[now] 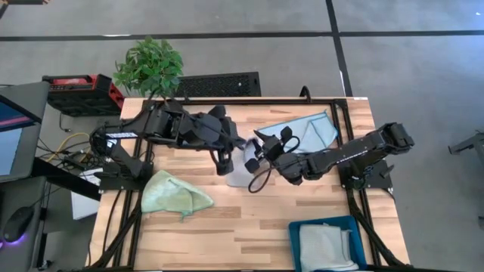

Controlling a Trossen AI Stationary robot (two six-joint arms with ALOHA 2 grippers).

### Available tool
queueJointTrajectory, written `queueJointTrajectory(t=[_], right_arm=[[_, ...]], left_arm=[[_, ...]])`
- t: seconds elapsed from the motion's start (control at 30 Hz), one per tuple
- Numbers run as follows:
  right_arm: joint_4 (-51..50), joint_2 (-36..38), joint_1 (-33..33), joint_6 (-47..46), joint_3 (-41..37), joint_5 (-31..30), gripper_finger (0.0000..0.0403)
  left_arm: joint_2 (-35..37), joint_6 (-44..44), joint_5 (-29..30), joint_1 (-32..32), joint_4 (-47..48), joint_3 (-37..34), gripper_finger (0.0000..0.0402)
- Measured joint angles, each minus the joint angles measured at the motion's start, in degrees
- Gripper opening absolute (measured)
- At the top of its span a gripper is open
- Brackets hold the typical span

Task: Fold microfiber towels
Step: Fold the gray microfiber cloth

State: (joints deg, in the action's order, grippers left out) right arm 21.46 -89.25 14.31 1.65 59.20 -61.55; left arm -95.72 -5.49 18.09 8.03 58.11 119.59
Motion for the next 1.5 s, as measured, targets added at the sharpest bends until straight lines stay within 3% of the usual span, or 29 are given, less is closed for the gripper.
queueJointTrajectory(t=[0.33,1.0,1.5], right_arm=[[-7.5,0.0,-1.2,-5.4,0.0,0.2,0.0111],[-30.3,0.0,-2.4,-25.9,0.0,0.2,0.0111],[-40.8,0.0,-2.5,-33.7,0.0,6.2,0.0111]], left_arm=[[0.0,2.2,-0.9,2.6,-1.9,0.0,0.0000],[0.1,7.2,2.2,4.4,0.0,9.1,0.0000],[0.0,8.0,6.9,4.4,1.3,9.1,0.0000]])
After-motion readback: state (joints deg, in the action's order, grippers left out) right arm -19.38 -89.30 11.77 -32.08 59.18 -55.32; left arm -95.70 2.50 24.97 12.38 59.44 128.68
